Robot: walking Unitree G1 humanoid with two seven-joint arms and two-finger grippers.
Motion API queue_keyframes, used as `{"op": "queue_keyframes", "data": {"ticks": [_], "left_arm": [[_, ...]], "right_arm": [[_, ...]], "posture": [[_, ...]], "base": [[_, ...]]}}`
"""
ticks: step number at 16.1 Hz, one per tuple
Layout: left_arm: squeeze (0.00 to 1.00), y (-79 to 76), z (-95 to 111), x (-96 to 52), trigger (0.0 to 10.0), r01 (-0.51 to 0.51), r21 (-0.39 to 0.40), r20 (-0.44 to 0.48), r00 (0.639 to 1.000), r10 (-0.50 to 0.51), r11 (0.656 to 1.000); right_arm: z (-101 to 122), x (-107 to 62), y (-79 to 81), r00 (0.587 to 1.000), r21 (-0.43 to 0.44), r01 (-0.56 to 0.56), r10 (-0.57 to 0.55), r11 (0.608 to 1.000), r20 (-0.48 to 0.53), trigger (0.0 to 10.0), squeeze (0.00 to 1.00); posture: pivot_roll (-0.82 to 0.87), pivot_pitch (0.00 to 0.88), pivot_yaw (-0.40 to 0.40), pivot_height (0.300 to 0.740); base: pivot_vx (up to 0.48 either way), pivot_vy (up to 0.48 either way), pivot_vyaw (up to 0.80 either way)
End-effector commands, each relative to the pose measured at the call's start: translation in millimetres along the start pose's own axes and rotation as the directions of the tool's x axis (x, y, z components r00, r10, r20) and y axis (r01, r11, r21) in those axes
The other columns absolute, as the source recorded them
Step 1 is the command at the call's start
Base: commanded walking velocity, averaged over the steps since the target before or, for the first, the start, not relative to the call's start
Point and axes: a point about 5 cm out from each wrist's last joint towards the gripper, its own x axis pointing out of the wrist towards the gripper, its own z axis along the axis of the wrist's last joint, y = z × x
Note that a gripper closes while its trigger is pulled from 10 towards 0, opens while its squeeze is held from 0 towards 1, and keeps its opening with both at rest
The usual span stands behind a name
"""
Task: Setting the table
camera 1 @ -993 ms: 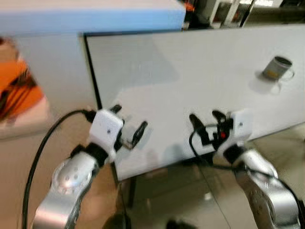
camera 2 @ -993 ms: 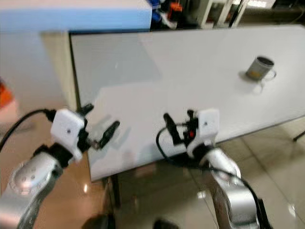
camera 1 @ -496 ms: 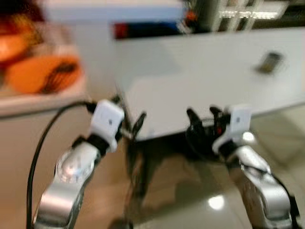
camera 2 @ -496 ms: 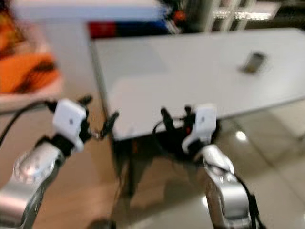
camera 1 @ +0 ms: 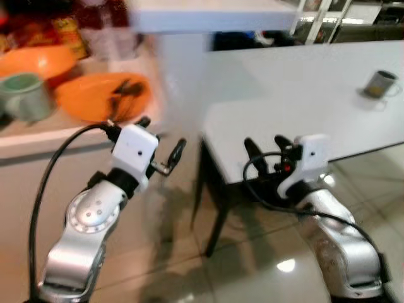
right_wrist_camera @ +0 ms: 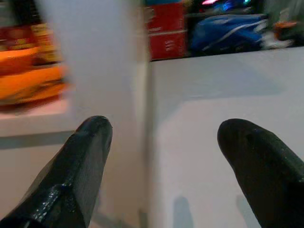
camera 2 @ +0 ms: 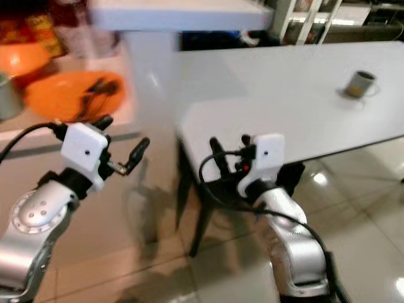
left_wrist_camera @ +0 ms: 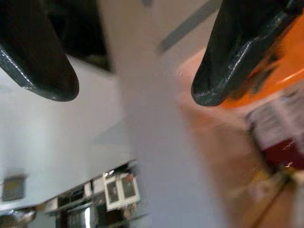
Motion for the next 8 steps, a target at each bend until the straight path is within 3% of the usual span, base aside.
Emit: {"op": "queue_keyframes", "data": {"ticks": [1, 8], "left_arm": [[0.0, -2.3, 5.0, 1.0, 10.0, 0.018, 0.003, 0.02, 1.0, -0.018, 1.0], [0.0, -4.0, 11.3, 11.1, 10.0, 0.004, 0.017, 0.061, 0.998, -0.005, 1.0]], "right_arm": [[5.9, -1.8, -5.0, 1.0, -0.024, 0.01, -0.01, 1.0, 0.018, 10.0, 0.0], [11.2, 1.5, -11.0, 0.998, 0.001, 0.036, -0.036, 0.999, 0.043, 10.0, 0.0]], "posture": [[0.1, 0.009, -0.074, 0.74], [0.1, 0.001, -0.07, 0.74]], "base": [[0.0, 0.48, 0.0], [0.0, 0.48, 0.0]]}}
